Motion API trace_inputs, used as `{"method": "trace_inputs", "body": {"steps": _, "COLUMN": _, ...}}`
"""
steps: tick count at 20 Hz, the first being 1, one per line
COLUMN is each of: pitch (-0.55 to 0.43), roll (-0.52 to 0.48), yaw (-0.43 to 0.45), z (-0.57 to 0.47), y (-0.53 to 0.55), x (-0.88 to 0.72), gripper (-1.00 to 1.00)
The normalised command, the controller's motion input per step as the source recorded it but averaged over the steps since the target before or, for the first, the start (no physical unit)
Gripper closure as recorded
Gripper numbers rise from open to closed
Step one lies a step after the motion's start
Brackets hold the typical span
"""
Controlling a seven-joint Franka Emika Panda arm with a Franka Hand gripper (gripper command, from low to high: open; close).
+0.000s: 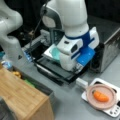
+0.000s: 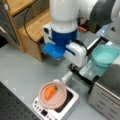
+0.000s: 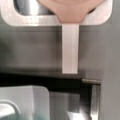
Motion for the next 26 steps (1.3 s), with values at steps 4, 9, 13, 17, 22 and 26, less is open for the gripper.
{"method": "trace_inputs", "body": {"steps": 4, "pitch": 0.282, "roll": -0.131, "yaw": -0.030, "z": 0.19, "y": -0.01, "x": 0.63, "gripper": -1.00}}
{"method": "trace_inputs", "body": {"steps": 9, "pitch": 0.284, "roll": -0.148, "yaw": -0.022, "z": 0.19, "y": -0.06, "x": 0.55, "gripper": -1.00}}
{"method": "trace_inputs", "body": {"steps": 13, "pitch": 0.279, "roll": -0.139, "yaw": 0.003, "z": 0.15, "y": -0.06, "x": 0.48, "gripper": -1.00}}
{"method": "trace_inputs", "body": {"steps": 17, "pitch": 0.251, "roll": -0.126, "yaw": 0.024, "z": 0.06, "y": -0.06, "x": 0.48, "gripper": -1.00}}
{"method": "trace_inputs", "body": {"steps": 22, "pitch": 0.226, "roll": -0.124, "yaw": 0.060, "z": 0.04, "y": -0.09, "x": 0.49, "gripper": -1.00}}
{"method": "trace_inputs", "body": {"steps": 26, "pitch": 0.182, "roll": -0.143, "yaw": 0.084, "z": 0.03, "y": -0.12, "x": 0.42, "gripper": -1.00}}
